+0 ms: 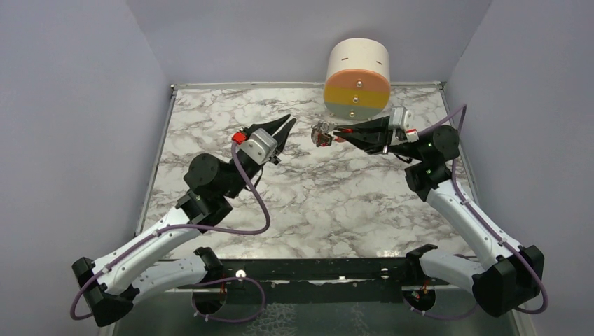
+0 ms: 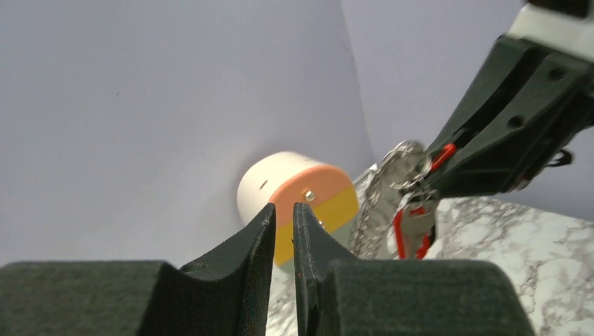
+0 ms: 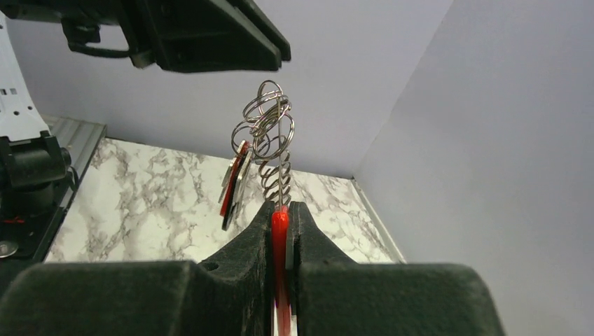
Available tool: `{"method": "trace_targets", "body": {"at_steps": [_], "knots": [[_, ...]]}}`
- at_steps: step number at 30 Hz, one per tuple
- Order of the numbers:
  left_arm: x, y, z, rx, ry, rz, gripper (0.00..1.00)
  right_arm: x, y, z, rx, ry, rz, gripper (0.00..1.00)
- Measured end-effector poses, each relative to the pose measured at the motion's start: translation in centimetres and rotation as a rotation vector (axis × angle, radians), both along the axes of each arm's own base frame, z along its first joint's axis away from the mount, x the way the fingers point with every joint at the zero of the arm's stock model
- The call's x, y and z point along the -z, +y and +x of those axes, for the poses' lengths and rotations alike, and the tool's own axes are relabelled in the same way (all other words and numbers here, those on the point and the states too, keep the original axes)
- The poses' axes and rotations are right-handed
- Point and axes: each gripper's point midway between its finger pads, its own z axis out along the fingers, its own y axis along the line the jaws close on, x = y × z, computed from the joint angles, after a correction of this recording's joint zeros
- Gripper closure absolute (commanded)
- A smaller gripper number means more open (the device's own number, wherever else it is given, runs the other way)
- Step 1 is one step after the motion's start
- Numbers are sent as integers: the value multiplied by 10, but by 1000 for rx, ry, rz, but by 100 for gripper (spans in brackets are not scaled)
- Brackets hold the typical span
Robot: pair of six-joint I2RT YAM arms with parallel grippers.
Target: Remove the keys from the keyring
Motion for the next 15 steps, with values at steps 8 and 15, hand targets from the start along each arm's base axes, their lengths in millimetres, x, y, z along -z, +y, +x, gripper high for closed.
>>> {"method": "trace_targets", "body": {"at_steps": [8,15], "knots": [[-26,-31,-22,204,-19,0,78,9,-1,9,42,18,-19,98],[-7,-73,-31,387,56,85,80,14,-2,16,77,23,-30,98]]}}
